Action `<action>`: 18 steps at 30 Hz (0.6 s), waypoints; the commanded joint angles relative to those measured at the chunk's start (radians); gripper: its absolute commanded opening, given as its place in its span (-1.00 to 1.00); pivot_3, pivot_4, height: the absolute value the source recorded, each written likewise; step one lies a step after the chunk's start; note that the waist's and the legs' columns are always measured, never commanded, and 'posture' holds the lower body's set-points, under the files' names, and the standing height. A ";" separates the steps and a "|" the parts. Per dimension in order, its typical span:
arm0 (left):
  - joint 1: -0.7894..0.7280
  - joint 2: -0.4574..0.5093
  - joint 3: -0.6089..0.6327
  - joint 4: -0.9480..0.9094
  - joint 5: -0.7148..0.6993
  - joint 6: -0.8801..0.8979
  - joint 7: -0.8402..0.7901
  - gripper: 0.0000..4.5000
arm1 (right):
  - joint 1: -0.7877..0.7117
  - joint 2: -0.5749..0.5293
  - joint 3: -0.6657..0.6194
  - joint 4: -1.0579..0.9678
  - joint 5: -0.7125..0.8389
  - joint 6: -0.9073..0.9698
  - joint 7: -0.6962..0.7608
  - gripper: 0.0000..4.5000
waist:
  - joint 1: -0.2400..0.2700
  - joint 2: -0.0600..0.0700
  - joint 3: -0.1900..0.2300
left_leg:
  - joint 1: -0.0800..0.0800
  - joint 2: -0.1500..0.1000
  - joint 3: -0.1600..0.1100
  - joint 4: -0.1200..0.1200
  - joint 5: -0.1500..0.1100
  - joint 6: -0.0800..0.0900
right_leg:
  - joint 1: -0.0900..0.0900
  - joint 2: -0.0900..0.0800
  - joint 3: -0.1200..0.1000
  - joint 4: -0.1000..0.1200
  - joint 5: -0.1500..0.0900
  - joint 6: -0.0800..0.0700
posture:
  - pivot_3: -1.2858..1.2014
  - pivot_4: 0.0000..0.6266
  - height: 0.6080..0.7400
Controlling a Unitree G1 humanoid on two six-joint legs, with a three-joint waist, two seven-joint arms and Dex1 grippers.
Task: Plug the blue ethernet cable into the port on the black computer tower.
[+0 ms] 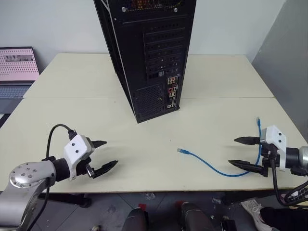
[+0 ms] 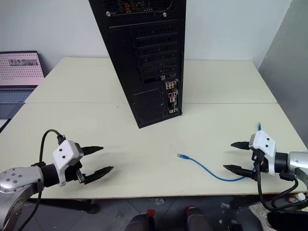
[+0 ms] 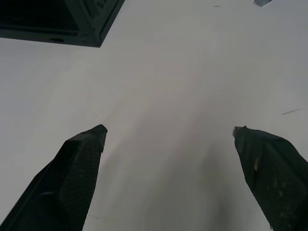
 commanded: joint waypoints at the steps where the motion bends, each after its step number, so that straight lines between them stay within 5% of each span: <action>1: -0.007 0.022 0.021 -0.041 -0.027 0.003 -0.027 0.99 | -0.026 -0.012 -0.028 -0.029 0.011 0.005 0.015 1.00 | 0.000 0.000 0.000 | 0.000 0.000 0.000 0.000 0.000 0.000 | 0.000 0.000 0.000 0.000 0.000 0.000 | 0.03 -0.52 1.00; 18: 0.031 0.016 -0.029 -0.126 0.000 -0.005 -0.041 0.99 | -0.041 0.060 0.035 -0.124 0.020 0.077 -0.064 1.00 | 0.002 0.000 0.000 | 0.000 0.000 0.000 0.000 0.000 0.000 | 0.000 0.000 0.000 0.000 0.000 0.000 | 0.03 -0.52 1.00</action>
